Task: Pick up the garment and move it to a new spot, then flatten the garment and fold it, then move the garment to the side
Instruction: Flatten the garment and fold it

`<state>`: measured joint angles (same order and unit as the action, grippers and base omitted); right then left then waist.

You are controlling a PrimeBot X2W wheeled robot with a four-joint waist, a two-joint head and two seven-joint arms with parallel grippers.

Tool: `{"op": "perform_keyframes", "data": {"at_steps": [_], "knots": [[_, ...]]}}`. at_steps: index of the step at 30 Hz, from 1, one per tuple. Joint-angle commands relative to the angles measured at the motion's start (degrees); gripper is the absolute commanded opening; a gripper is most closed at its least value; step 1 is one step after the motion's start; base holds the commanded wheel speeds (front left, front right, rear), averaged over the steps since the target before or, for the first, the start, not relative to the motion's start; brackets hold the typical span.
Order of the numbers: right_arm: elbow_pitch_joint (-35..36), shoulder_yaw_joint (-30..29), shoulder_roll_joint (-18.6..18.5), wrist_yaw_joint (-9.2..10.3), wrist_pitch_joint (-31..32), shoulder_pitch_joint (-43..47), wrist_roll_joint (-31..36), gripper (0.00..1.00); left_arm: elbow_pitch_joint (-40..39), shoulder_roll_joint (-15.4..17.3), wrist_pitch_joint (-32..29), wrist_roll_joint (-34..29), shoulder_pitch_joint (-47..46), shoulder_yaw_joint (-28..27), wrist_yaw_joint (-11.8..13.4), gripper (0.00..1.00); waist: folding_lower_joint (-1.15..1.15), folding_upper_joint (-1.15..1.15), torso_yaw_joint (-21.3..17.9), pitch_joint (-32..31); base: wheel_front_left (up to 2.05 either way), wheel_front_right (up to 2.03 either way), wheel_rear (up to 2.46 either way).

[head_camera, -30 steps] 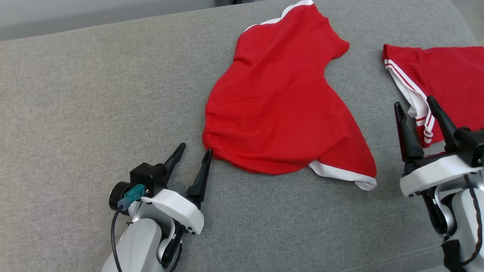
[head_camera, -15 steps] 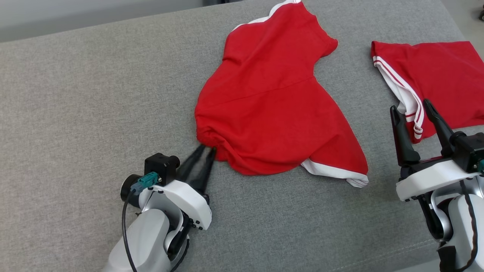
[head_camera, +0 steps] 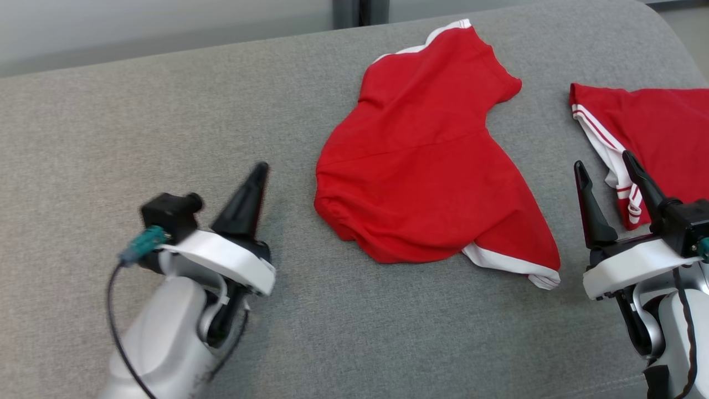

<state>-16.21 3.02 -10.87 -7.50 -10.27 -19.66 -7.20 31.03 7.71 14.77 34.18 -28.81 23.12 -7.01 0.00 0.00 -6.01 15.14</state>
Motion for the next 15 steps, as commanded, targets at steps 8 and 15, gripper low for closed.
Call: {"op": "perform_keyframes", "data": {"at_steps": [8,15], "knots": [[1.8,0.4,-0.1,0.02,-1.7,1.2,0.3,1.00,-10.8,2.2,0.3,-4.8,5.7,-9.6,3.6,0.00,0.00,0.00,2.8,-1.7,0.00,0.00,0.00],[3.8,0.0,0.4,0.02,-3.0,3.5,0.5,1.00,-17.2,-0.7,0.3,-7.7,14.8,-17.3,4.0,0.00,0.00,0.00,5.3,-3.6,0.00,0.00,0.00]]}}
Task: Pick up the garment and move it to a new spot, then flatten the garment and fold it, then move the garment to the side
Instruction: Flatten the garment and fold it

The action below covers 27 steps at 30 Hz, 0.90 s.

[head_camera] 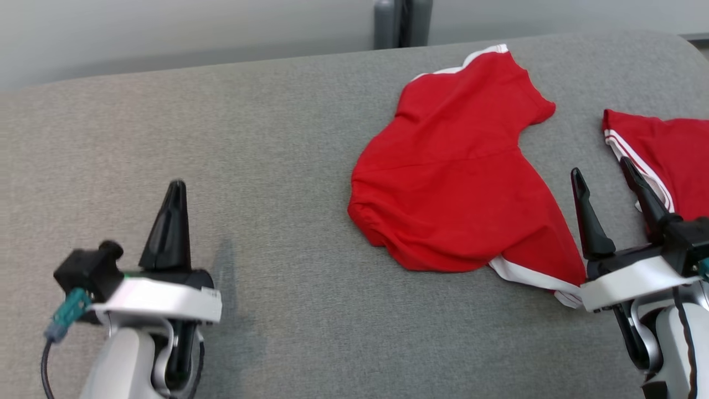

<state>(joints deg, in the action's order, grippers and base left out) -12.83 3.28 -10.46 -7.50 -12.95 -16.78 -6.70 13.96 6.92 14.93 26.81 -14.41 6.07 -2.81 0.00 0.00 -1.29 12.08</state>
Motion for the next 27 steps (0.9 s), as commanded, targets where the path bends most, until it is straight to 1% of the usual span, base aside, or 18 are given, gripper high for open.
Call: {"op": "perform_keyframes", "data": {"at_steps": [1,7,8,9,11,14,18,27], "knots": [[0.6,-0.4,0.1,0.02,-0.4,1.0,0.1,1.00,-0.6,-0.5,0.2,-0.5,1.5,-0.9,-0.3,0.00,0.00,0.00,1.0,-0.7,0.00,0.00,0.00],[1.5,-0.6,0.5,0.02,-0.6,2.5,0.6,1.00,-1.6,-2.6,0.2,-1.6,4.9,-3.1,-1.2,0.00,0.00,0.00,2.4,-1.4,0.00,0.00,0.00],[1.7,-0.6,0.5,0.02,-0.5,2.7,0.6,1.00,-1.8,-3.0,0.2,-2.0,5.3,-3.3,-1.1,0.41,0.00,0.00,2.6,-1.5,0.00,0.00,0.00],[1.7,-0.6,0.7,0.02,-0.5,2.9,0.6,1.00,-1.4,-3.3,0.2,-1.6,5.8,-3.2,-1.4,1.00,0.00,0.00,2.8,-1.6,0.00,0.00,0.00],[1.8,-0.3,0.6,0.02,-0.2,3.1,0.7,1.00,-1.0,-3.5,0.1,-2.3,6.0,-2.4,-1.8,1.00,0.00,0.00,3.1,-1.7,0.00,0.00,0.00],[1.9,-0.2,0.5,0.02,0.1,3.1,0.7,1.00,-1.0,-3.6,0.1,-3.2,5.4,-2.8,-1.3,1.00,0.00,0.00,3.3,-1.8,0.00,0.00,0.00],[1.9,0.0,0.2,0.02,0.3,2.9,0.5,1.00,-1.0,-3.9,0.1,-3.6,5.2,-3.1,-1.3,1.00,0.00,0.00,3.4,-1.9,0.00,0.00,0.00],[1.7,0.4,0.2,0.02,0.4,2.8,0.3,1.00,-0.2,-3.9,0.1,-2.7,4.9,-1.4,-0.8,1.00,0.00,0.00,2.7,-1.3,0.00,0.00,0.00]]}}
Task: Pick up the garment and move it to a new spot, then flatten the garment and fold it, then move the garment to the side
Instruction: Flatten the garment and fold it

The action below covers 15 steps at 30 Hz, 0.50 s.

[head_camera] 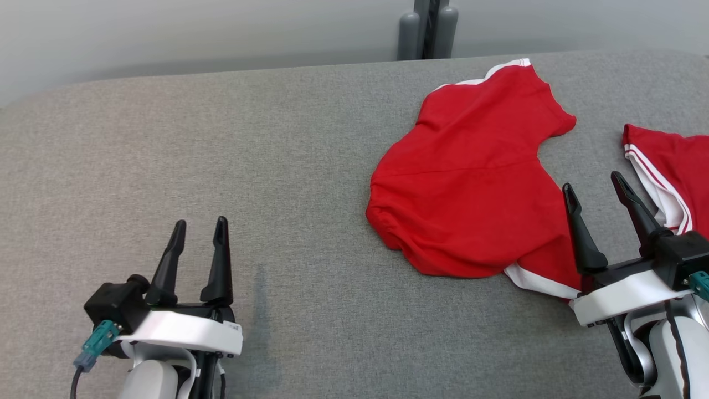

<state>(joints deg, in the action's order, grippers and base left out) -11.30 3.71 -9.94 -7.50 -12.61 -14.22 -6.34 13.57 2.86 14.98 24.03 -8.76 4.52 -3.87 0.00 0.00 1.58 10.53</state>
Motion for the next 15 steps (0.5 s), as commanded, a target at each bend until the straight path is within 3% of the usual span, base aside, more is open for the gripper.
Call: {"op": "perform_keyframes", "data": {"at_steps": [1,15], "knots": [[0.3,0.0,-0.3,0.02,0.1,0.0,0.0,1.00,0.4,0.2,0.1,0.1,-1.0,0.5,0.3,1.00,0.00,0.00,-0.4,0.4,0.00,0.00,0.00],[0.2,0.9,0.3,0.02,-0.6,-2.1,0.5,1.00,10.0,0.2,-1.2,1.5,-9.0,12.8,-2.2,1.00,0.00,0.00,-6.2,5.6,0.00,0.00,0.00]]}}
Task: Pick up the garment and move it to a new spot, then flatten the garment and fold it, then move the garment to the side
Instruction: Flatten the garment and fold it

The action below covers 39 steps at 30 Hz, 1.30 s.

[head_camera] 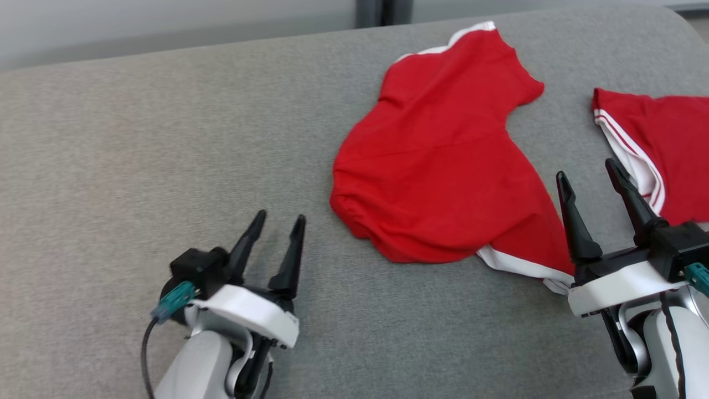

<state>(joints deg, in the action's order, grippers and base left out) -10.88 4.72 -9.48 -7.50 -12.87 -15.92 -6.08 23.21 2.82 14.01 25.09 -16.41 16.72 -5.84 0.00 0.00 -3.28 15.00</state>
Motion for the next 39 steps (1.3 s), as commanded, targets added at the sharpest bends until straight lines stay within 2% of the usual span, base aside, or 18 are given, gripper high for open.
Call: {"op": "perform_keyframes", "data": {"at_steps": [1,11,14,16,20,21,22,27,31,39], "knots": [[-0.3,0.0,0.0,0.02,-0.5,-0.5,0.3,1.00,1.0,0.2,-0.7,1.4,-2.2,1.6,-0.5,1.00,0.00,0.00,-1.9,1.4,0.00,0.00,0.00],[-1.6,0.3,0.9,0.02,-1.5,-1.5,0.5,1.00,7.4,0.2,-4.0,5.7,-8.2,7.1,-1.0,1.00,0.00,0.00,-6.0,3.0,0.00,0.00,0.00],[-1.9,0.4,1.2,0.02,-1.8,-1.7,0.6,1.00,10.1,0.3,-5.4,6.3,-9.5,7.3,1.0,1.00,0.00,0.00,-7.0,3.2,0.00,0.00,0.00],[-2.1,0.4,1.4,0.02,-2.0,-1.8,0.6,1.00,11.4,0.3,-5.9,6.5,-10.2,7.7,1.3,1.00,0.00,0.00,-7.4,3.3,0.00,0.00,0.00],[-2.5,0.4,1.5,0.02,-2.1,-1.9,0.6,1.00,12.3,0.1,-7.5,9.3,-10.7,9.5,0.2,1.00,0.00,0.00,-7.7,3.2,0.00,0.00,0.00],[-2.6,0.3,1.6,0.02,-2.2,-1.8,0.6,1.00,12.5,0.1,-7.8,9.9,-10.8,9.9,0.0,0.41,0.00,0.00,-7.7,3.2,0.00,0.00,0.00],[-2.7,0.2,1.6,0.02,-2.2,-1.8,0.6,1.00,12.6,0.1,-8.0,10.4,-11.0,10.2,-0.2,0.00,0.00,0.00,-7.7,3.1,0.00,0.00,0.00],[-2.9,0.1,1.7,0.02,-2.4,-2.2,0.8,1.00,12.3,0.6,-5.7,11.2,-13.2,9.2,0.0,0.00,0.00,0.00,-7.1,2.8,0.00,0.00,0.00],[-3.1,-0.5,1.6,0.02,-2.4,-1.9,1.1,1.00,9.4,3.3,-0.9,10.3,-15.4,5.3,2.2,0.00,0.00,0.00,-5.8,2.1,0.00,0.00,0.00],[-3.8,-0.5,1.6,0.02,-2.4,-1.2,1.4,1.00,1.0,8.3,0.8,7.2,-13.7,1.3,4.8,0.00,0.00,0.00,-3.0,0.6,0.00,0.00,0.00]]}}
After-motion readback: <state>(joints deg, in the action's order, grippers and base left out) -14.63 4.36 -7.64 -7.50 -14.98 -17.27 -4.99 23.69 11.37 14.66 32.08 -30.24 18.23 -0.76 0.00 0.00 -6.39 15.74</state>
